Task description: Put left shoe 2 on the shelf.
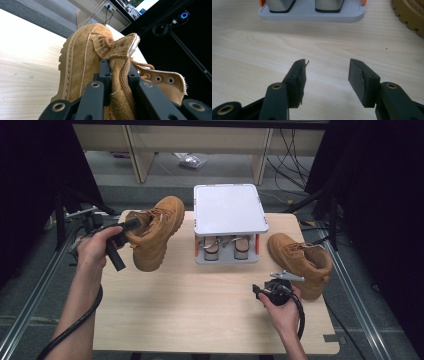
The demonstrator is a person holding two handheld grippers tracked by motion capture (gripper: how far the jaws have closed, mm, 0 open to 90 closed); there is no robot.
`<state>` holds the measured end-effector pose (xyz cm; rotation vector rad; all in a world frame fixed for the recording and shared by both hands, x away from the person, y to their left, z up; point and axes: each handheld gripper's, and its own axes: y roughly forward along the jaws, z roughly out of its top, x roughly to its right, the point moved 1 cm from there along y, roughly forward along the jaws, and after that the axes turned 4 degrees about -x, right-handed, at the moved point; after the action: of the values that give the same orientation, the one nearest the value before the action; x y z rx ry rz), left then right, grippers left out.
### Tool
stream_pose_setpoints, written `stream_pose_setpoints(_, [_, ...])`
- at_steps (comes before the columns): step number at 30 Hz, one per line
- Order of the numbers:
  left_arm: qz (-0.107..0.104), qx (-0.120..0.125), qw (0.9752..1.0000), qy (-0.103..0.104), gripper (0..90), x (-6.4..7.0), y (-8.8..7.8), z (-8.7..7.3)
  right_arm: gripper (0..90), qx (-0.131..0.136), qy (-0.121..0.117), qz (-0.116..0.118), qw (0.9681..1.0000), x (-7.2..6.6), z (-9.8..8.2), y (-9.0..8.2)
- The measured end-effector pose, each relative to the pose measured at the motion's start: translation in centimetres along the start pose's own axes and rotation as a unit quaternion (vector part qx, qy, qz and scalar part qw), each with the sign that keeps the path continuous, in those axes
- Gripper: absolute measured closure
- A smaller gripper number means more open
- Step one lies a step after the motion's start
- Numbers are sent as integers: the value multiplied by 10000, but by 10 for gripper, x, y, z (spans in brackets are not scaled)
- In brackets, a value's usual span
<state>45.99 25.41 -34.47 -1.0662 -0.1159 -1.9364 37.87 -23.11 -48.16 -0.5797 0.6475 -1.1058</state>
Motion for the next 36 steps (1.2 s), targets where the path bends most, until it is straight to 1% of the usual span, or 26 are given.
stream_pose_setpoints(3, [-35,25,10000,15,803,2,1,2,489,-2,-4,-15,10000,0,0,0])
stream_pose_setpoints(4, [-46,26,10000,9,803,3,1,3,490,-13,30,9,10000,-1,0,0])
stream_pose_setpoints(6, [-47,50,10000,2,803,4,2,5,489,7,-18,-51,10000,0,0,0])
stream_pose_setpoints(7, [-42,57,10000,5,803,5,2,5,490,-26,-9,-78,10000,0,0,0])
stream_pose_setpoints(8, [-32,69,10000,23,803,6,3,6,489,9,-68,-36,10000,1,-1,1])
stream_pose_setpoints(10, [-29,70,10000,28,803,7,3,7,490,-48,-25,-110,9999,0,-1,0])
stream_pose_setpoints(12, [-41,61,10000,39,803,9,3,9,490,-55,-17,-122,9999,0,-1,0])
stream_pose_setpoints(17, [-86,79,9999,78,803,16,5,13,491,-45,-44,-67,10000,0,-1,0])
stream_pose_setpoints(18, [-96,89,9999,66,803,17,6,14,491,7,-25,-59,10000,-1,-1,1])
stream_pose_setpoints(21, [-162,96,9998,65,803,21,8,16,491,-21,-6,-82,10000,-1,-1,0])
stream_pose_setpoints(23, [-171,110,9998,67,803,24,10,18,490,-34,-10,-57,10000,-1,-1,0])
stream_pose_setpoints(25, [-180,130,9997,81,804,27,11,18,490,-46,-24,-79,10000,0,-1,-1])
stream_pose_setpoints(26, [-197,114,9997,110,803,28,12,18,491,-60,5,-71,10000,0,-1,-1])
stream_pose_setpoints(30, [-237,101,9996,82,803,32,16,19,491,-59,11,-57,10000,0,-2,0])
stream_pose_setpoints(33, [-272,75,9995,123,803,36,20,20,491,-54,46,-70,10000,0,-2,0])
stream_pose_setpoints(34, [-270,75,9995,135,803,38,21,20,491,-43,-28,-83,10000,1,-2,0])
stream_pose_setpoints(36, [-287,42,9995,152,803,40,23,21,491,-54,15,-64,10000,1,-2,0])
